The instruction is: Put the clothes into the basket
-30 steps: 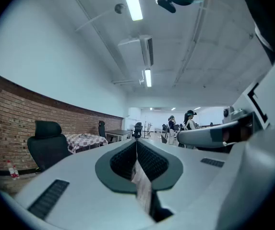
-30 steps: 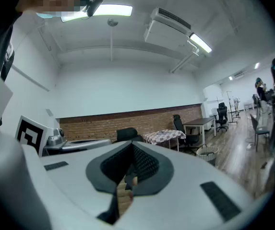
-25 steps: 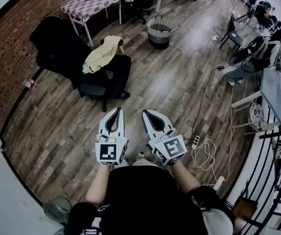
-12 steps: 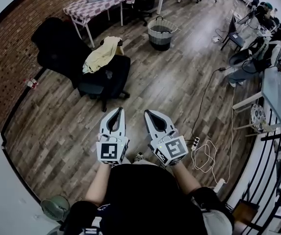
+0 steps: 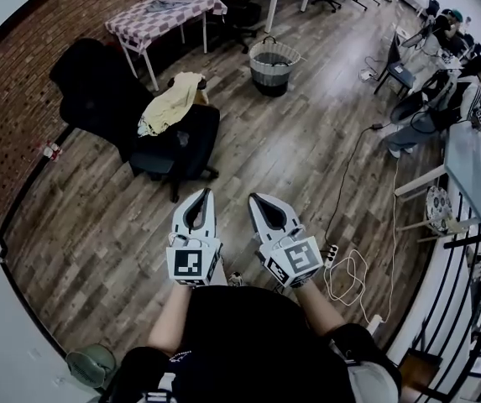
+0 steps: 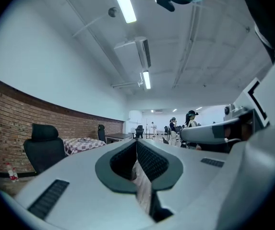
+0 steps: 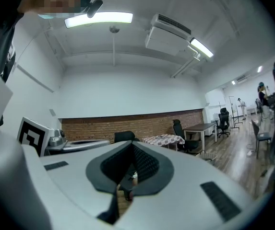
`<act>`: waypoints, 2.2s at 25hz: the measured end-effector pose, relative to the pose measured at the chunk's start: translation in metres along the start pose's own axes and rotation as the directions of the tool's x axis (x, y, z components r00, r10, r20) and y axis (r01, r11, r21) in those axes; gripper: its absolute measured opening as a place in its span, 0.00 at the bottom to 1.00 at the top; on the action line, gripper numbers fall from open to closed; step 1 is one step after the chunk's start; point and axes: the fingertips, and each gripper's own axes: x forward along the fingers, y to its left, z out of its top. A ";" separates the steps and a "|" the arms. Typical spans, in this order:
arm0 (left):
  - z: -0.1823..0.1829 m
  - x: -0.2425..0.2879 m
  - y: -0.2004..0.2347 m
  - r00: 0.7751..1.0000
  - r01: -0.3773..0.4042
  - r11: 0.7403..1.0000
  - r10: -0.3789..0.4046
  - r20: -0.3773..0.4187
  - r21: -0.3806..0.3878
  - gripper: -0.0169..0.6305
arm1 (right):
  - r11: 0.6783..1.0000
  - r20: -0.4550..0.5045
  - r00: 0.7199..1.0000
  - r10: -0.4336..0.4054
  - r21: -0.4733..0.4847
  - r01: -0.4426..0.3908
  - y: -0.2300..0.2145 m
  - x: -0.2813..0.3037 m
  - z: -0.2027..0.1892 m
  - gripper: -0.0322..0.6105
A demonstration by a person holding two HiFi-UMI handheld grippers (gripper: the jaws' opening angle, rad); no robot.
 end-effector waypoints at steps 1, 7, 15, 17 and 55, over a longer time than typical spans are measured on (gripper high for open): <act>-0.001 0.006 0.003 1.000 0.001 1.000 -0.001 0.005 0.000 0.05 | 1.000 -0.001 1.000 0.000 -0.006 0.000 -0.003 0.006 0.000 0.06; -0.002 0.051 0.036 1.000 0.001 1.000 0.000 0.026 -0.017 0.05 | 1.000 -0.010 1.000 0.006 -0.018 -0.006 -0.021 0.057 -0.001 0.06; 0.003 0.127 0.084 0.999 0.038 0.999 -0.037 0.034 -0.028 0.05 | 0.999 -0.006 1.000 -0.003 -0.051 0.003 -0.052 0.138 0.016 0.06; 0.002 0.143 0.097 0.998 0.050 0.999 -0.050 0.035 -0.018 0.05 | 0.999 -0.007 1.000 -0.012 -0.047 0.012 -0.060 0.158 0.015 0.06; -0.021 0.424 0.178 0.996 -0.085 0.996 0.085 -0.038 0.001 0.05 | 0.993 -0.038 0.993 0.114 -0.008 -0.114 -0.283 0.378 0.030 0.06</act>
